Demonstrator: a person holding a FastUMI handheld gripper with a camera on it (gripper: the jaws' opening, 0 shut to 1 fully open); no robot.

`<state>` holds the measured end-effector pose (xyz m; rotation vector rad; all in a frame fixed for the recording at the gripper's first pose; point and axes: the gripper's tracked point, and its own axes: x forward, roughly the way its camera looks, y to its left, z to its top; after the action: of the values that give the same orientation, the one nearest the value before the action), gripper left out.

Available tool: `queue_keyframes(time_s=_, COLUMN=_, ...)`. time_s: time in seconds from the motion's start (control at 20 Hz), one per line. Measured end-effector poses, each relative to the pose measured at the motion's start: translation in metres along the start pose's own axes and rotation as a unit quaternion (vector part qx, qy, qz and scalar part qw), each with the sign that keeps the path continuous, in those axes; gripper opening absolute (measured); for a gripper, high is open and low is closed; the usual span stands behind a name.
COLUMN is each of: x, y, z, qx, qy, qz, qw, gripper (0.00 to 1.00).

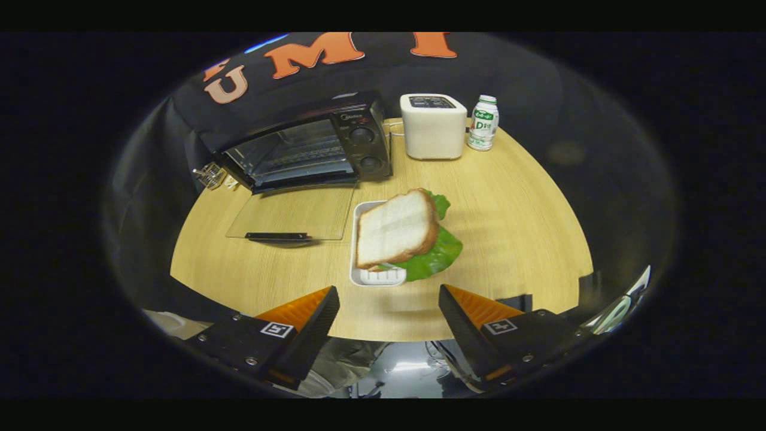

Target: Open the toaster oven, put the food inside, and close the toaster oven door.

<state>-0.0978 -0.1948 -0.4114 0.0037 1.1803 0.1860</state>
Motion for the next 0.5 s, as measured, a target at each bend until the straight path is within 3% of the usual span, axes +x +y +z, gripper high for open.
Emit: queue_keyframes(time_s=0.5, x=0.042, y=-0.033, z=0.068, qx=0.021, qy=0.036, qz=0.080, qw=0.996, gripper=0.99)
